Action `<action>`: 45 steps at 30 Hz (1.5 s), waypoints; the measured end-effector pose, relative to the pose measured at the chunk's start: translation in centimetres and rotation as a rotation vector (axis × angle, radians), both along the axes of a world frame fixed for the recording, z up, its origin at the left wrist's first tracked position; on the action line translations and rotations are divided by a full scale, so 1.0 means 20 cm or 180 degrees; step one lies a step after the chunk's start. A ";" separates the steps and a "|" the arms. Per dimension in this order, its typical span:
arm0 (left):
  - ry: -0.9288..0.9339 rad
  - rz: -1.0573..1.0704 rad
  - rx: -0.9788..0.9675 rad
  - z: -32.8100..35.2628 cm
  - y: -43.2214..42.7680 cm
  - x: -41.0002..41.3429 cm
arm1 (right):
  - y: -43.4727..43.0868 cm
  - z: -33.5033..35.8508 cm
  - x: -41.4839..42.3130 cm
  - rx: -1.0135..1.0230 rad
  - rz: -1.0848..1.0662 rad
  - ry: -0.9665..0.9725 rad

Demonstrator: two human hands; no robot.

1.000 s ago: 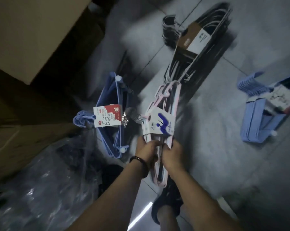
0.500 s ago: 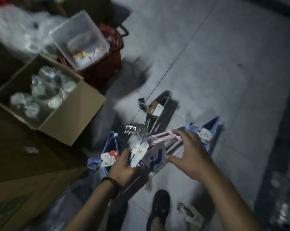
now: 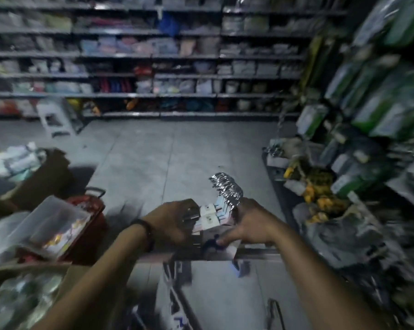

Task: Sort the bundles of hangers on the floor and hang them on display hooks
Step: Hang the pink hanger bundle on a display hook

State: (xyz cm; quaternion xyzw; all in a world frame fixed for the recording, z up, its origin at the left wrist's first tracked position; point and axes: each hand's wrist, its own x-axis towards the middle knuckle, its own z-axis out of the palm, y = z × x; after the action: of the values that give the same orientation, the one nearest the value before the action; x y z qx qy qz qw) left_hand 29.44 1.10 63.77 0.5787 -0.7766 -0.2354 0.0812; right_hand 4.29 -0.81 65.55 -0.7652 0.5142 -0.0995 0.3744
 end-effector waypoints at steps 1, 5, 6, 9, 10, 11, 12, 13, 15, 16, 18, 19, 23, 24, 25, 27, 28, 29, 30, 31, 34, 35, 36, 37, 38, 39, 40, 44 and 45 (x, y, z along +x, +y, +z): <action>-0.0264 -0.0046 -0.0275 0.11 0.01 -0.07 | 0.05 0.04 -0.07 -0.0042 -0.0245 -0.0203; 0.0217 0.0280 -0.1893 0.36 0.15 -0.43 | 0.23 0.15 -0.37 -0.0143 -0.1131 -0.1077; 0.0777 0.0111 -0.2327 0.37 0.20 -0.53 | 0.27 0.17 -0.45 -0.0213 -0.1376 -0.1289; 0.2147 0.0095 -0.2383 0.34 0.34 -0.85 | 0.37 0.23 -0.71 -0.0398 -0.2037 -0.1904; 0.2551 0.0298 -0.1994 0.31 0.35 -0.95 | 0.40 0.25 -0.80 -0.0419 -0.2252 -0.2047; 0.2849 0.0481 -0.1623 0.29 0.35 -1.06 | 0.44 0.27 -0.89 -0.0459 -0.2433 -0.2179; 0.3052 0.0623 -0.1394 0.29 0.35 -1.18 | 0.48 0.31 -0.98 -0.0476 -0.2551 -0.2375; 0.3230 0.0750 -0.1241 0.31 0.34 -1.31 | 0.52 0.33 -1.07 -0.0517 -0.2634 -0.2567; 0.3856 0.0862 -0.0740 0.42 0.32 -1.56 | 0.60 0.38 -1.24 -0.0601 -0.2819 -0.2849; 0.4194 0.0804 -0.0330 0.49 0.30 -1.68 | 0.64 0.40 -1.33 -0.0593 -0.2916 -0.2966; 0.4547 0.0434 0.0484 0.64 0.24 -1.91 | 0.72 0.44 -1.48 -0.0562 -0.3052 -0.3185; 0.4636 0.0197 0.0779 0.70 0.20 -1.99 | 0.76 0.44 -1.54 -0.0497 -0.3154 -0.3203; 0.4844 -0.0224 0.1188 0.82 0.24 -2.40 | 0.95 0.44 -1.82 -0.0380 -0.3324 -0.2986; 0.4797 -0.0212 0.1127 0.82 0.28 -2.50 | 1.00 0.44 -1.89 -0.0362 -0.3347 -0.2867; 0.4726 -0.0223 0.1049 0.82 0.31 -2.59 | 1.06 0.45 -1.93 -0.0351 -0.3391 -0.2776; 0.4541 -0.0341 0.0985 0.82 0.37 -2.77 | 1.19 0.47 -2.01 -0.0446 -0.3361 -0.2517; 0.4487 -0.0442 0.1013 0.83 0.40 -2.85 | 1.25 0.47 -2.06 -0.0498 -0.3414 -0.2239; 0.4439 -0.0534 0.1035 0.84 0.42 -2.93 | 1.31 0.47 -2.10 -0.0588 -0.3602 -0.1868; 0.4363 -0.0632 0.1017 0.86 0.46 -3.00 | 1.36 0.48 -2.13 -0.0667 -0.3776 -0.1419; 0.4287 -0.0738 0.0976 0.88 0.48 -3.08 | 1.43 0.50 -2.18 -0.0709 -0.3797 -0.1024; 0.4027 -0.1159 0.0969 0.92 0.56 -3.27 | 1.62 0.70 -2.25 -0.0762 -0.3984 0.0284; 0.3940 -0.1294 0.1022 0.93 0.58 -3.32 | 1.67 0.78 -2.26 -0.0936 -0.4201 0.0577; 0.3838 -0.1433 0.1079 0.94 0.61 -3.36 | 1.70 0.85 -2.27 -0.1231 -0.4413 0.0834; 0.3757 -0.1607 0.1154 0.95 0.63 -3.41 | 1.71 0.87 -2.29 -0.1627 -0.4638 0.0945; 0.3687 -0.1806 0.1215 0.96 0.66 -3.44 | 1.72 0.91 -2.31 -0.1970 -0.4785 0.1035; 0.3643 -0.1991 0.1234 0.97 0.69 -3.48 | 1.72 0.92 -2.32 -0.2109 -0.4821 0.1136; 0.3621 -0.2161 0.1245 0.98 0.72 -3.51 | 1.70 0.94 -2.33 -0.2118 -0.4822 0.1226; 0.3514 -0.2658 0.1261 1.03 0.84 -3.62 | 1.70 0.93 -2.42 -0.2217 -0.5006 0.1381; 0.3478 -0.2777 0.1260 1.04 0.88 -3.63 | 1.72 0.93 -2.44 -0.2331 -0.5125 0.1453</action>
State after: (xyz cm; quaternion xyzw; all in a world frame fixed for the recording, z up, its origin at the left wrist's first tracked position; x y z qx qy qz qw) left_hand -43.25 18.67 84.63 0.0199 -0.7281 -0.6380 0.2499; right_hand -44.46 33.54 84.10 -0.2473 0.8906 -0.3338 -0.1852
